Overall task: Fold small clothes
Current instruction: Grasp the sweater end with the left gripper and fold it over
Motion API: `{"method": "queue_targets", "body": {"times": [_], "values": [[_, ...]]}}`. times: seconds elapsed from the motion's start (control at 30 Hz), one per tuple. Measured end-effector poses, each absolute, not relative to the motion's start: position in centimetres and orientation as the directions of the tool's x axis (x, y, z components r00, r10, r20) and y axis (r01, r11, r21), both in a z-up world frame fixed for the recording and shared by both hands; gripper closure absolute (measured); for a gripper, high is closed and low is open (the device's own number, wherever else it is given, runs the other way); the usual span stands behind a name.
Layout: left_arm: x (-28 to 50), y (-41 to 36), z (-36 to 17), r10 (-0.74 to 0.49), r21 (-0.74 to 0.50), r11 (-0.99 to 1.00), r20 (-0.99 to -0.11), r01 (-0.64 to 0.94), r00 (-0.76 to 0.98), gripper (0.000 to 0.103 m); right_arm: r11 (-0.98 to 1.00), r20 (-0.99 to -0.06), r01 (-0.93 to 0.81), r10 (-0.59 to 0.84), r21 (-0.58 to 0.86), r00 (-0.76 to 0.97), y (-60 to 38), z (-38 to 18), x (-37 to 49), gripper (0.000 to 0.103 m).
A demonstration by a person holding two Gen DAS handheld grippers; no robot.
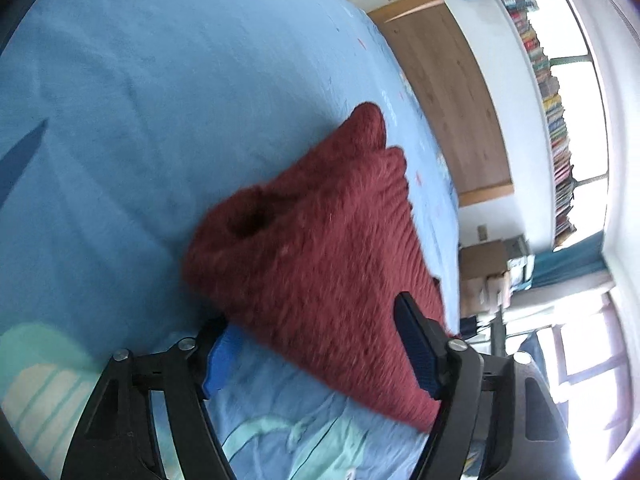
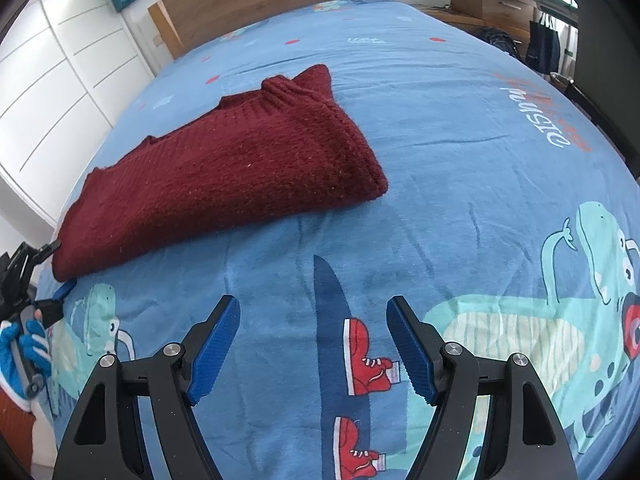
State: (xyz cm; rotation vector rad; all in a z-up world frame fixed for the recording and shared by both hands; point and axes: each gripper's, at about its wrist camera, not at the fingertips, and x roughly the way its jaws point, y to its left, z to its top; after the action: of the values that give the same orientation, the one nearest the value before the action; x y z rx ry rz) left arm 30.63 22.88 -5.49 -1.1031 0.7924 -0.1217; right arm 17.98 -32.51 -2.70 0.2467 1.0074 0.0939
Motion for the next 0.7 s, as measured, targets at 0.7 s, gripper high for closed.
{"method": "queue_targets", "body": {"times": [0.7], "values": [[34.8, 23.5, -3.0, -0.410, -0.860, 0.394, -0.481, -0.325, 0.775, 0.078, 0.947, -0.789, 0.060, 0.227, 0.316, 0.571, -35.8, -2.2, 16.6, 0.026]]}}
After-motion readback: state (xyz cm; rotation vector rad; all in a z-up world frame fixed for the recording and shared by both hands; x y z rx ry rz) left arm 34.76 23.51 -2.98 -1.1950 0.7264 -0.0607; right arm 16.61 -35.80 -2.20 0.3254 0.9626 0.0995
